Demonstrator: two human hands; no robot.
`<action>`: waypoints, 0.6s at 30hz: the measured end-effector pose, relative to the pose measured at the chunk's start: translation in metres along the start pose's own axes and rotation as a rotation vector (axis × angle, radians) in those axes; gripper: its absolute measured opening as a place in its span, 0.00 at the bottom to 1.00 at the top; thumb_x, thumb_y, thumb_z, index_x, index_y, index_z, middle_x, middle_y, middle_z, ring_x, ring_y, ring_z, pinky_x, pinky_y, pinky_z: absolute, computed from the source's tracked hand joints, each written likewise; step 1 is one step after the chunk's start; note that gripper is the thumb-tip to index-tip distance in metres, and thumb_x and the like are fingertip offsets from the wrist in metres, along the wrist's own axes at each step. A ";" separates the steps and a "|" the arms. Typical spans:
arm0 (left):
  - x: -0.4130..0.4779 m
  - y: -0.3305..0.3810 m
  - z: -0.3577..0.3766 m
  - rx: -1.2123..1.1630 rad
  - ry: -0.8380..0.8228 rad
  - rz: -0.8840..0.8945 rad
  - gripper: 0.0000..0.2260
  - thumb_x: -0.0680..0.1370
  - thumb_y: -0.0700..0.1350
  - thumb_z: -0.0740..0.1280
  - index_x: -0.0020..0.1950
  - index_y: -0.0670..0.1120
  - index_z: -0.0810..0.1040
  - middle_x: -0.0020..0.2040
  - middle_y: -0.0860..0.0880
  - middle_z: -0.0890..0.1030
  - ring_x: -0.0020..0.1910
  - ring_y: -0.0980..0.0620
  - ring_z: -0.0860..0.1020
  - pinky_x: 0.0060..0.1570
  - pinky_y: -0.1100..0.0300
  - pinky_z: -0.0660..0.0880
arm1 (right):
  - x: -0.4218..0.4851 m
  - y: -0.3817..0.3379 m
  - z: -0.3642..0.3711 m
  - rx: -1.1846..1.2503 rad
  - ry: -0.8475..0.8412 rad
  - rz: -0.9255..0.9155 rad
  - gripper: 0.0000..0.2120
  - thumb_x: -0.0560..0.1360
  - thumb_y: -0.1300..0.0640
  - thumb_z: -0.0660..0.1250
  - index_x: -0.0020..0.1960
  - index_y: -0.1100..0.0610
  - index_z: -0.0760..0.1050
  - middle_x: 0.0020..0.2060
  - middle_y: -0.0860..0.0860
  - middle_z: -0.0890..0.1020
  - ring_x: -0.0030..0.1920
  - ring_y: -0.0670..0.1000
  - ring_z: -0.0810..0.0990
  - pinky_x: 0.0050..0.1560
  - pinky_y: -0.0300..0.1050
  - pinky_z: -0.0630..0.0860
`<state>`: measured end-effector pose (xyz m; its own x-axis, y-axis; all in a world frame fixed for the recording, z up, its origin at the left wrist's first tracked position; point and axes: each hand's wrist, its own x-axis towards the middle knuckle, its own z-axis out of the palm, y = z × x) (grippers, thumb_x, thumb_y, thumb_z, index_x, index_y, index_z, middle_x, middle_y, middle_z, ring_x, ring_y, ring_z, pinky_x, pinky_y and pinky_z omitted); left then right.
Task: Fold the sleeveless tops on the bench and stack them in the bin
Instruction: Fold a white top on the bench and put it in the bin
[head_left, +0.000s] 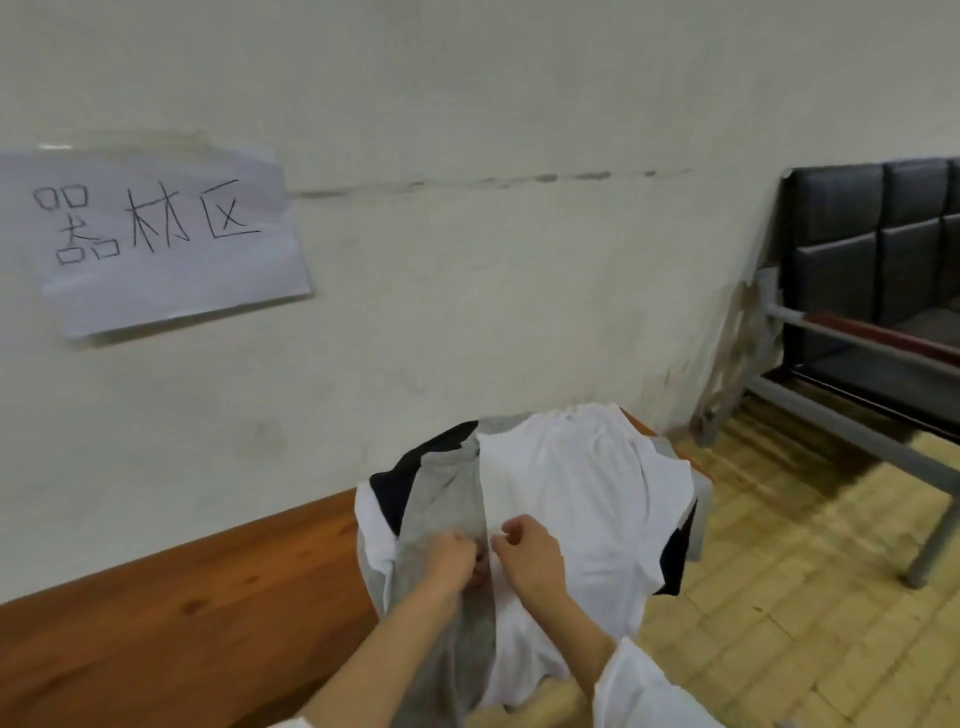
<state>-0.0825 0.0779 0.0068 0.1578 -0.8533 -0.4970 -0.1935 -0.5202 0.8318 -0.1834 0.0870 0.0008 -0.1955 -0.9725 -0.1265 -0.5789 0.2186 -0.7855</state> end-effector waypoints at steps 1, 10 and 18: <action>0.004 0.000 -0.004 -0.098 -0.011 -0.046 0.12 0.78 0.32 0.57 0.38 0.39 0.74 0.34 0.40 0.76 0.30 0.45 0.75 0.30 0.57 0.74 | 0.007 -0.001 0.006 -0.045 0.013 0.003 0.11 0.76 0.50 0.64 0.56 0.54 0.73 0.48 0.49 0.78 0.47 0.49 0.76 0.45 0.40 0.67; 0.019 0.013 -0.020 -0.431 -0.250 -0.109 0.09 0.81 0.43 0.61 0.47 0.40 0.77 0.42 0.42 0.80 0.40 0.47 0.79 0.38 0.60 0.77 | 0.008 -0.011 0.027 0.269 0.322 -0.024 0.05 0.79 0.60 0.60 0.44 0.56 0.71 0.38 0.49 0.76 0.40 0.50 0.76 0.39 0.41 0.67; 0.004 0.044 -0.043 -0.405 -0.329 -0.134 0.17 0.77 0.50 0.68 0.60 0.41 0.74 0.52 0.43 0.79 0.50 0.46 0.78 0.47 0.59 0.74 | -0.050 -0.057 0.033 0.457 -0.248 0.012 0.11 0.80 0.63 0.54 0.45 0.56 0.74 0.42 0.49 0.76 0.47 0.43 0.74 0.53 0.38 0.73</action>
<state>-0.0490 0.0531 0.0524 -0.1685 -0.7803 -0.6023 0.2069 -0.6254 0.7524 -0.1146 0.1202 0.0314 0.0257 -0.9721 -0.2332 -0.1622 0.2261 -0.9605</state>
